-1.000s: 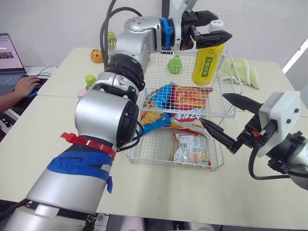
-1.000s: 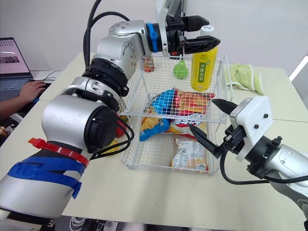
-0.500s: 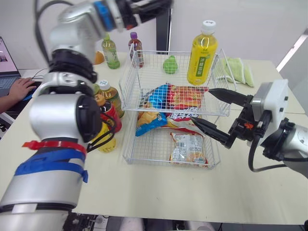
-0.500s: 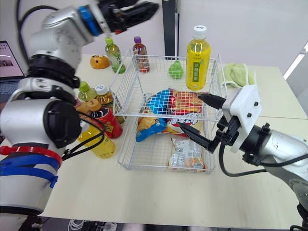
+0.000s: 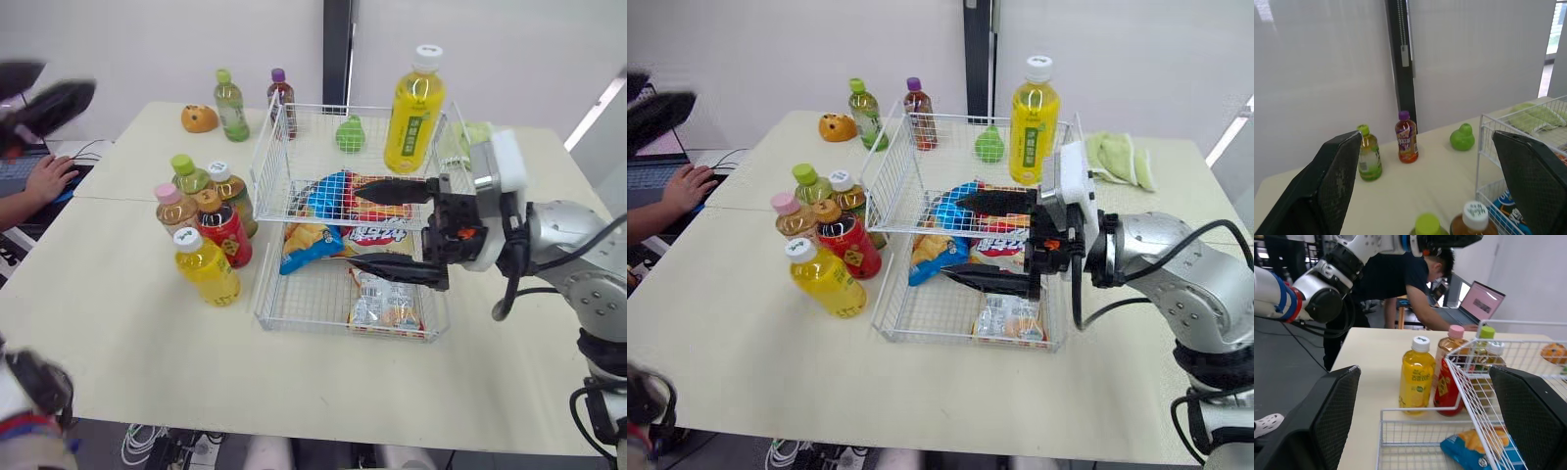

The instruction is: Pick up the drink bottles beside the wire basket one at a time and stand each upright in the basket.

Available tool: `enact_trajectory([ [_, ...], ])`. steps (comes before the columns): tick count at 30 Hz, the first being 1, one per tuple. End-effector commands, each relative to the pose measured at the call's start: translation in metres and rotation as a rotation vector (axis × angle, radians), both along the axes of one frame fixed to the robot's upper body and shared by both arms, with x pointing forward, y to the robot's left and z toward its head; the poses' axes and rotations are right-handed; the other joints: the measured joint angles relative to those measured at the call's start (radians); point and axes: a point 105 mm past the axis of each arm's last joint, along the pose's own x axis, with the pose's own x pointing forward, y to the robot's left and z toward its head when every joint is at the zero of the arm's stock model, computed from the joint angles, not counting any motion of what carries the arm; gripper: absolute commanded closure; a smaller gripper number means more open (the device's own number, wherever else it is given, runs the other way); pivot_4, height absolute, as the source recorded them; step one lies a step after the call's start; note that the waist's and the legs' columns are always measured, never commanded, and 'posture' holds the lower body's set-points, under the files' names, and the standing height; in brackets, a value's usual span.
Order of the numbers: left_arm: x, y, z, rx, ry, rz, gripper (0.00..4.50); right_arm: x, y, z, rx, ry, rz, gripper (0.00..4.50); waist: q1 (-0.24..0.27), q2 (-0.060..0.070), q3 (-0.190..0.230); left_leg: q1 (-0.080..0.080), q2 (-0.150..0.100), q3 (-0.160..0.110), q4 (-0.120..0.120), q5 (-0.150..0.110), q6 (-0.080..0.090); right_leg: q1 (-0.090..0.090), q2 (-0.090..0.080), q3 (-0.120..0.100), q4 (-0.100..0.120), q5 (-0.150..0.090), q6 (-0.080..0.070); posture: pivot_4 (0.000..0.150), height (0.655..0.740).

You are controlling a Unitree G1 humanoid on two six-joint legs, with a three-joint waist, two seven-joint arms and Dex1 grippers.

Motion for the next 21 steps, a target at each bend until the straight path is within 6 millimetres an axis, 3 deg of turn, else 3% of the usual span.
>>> enact_trajectory([
  [1,-0.048,0.01,-0.009,-0.046,-0.052,0.074,0.08,0.0,0.003,0.009,0.008,-0.047,0.051,0.0,-0.001,0.0,0.0,0.001,0.0,0.0,0.0,0.0,0.0,0.001,0.0,0.0,0.0,0.0,0.0,0.15,0.74],
  [4,-0.091,0.029,-0.061,-0.156,0.017,0.224,0.08,0.004,0.008,0.008,-0.001,-0.059,0.082,0.0,-0.007,-0.001,-0.001,0.005,0.0,0.001,-0.001,0.0,0.0,0.004,-0.001,0.001,0.001,0.0,-0.001,0.15,0.74],
  [8,-0.137,0.03,-0.103,-0.206,0.094,0.348,0.08,0.007,0.01,0.011,0.007,-0.062,0.098,0.0,-0.006,-0.007,-0.004,0.005,0.001,0.0,-0.002,0.0,0.0,0.003,0.0,0.0,0.002,-0.001,-0.002,0.15,0.74],
  [11,-0.155,0.021,-0.118,-0.217,0.147,0.377,0.08,0.009,0.011,0.011,0.011,-0.065,0.104,0.0,-0.002,-0.009,-0.006,0.006,0.0,0.0,-0.002,-0.001,0.002,0.004,-0.001,0.0,0.001,-0.001,-0.002,0.15,0.74],
  [14,-0.156,0.012,-0.121,-0.218,0.154,0.373,0.08,0.009,0.013,0.011,0.012,-0.069,0.112,0.0,0.008,-0.009,-0.007,0.006,0.0,-0.002,-0.002,-0.003,0.004,0.006,-0.001,-0.001,0.002,0.0,-0.003,0.15,0.74],
  [21,-0.093,0.006,-0.102,-0.165,0.077,0.304,0.08,0.009,0.014,0.01,0.023,-0.077,0.072,0.0,0.01,-0.007,-0.007,0.02,0.0,-0.003,-0.003,-0.002,0.005,0.019,-0.001,-0.002,0.001,-0.001,-0.006,0.15,0.74],
])
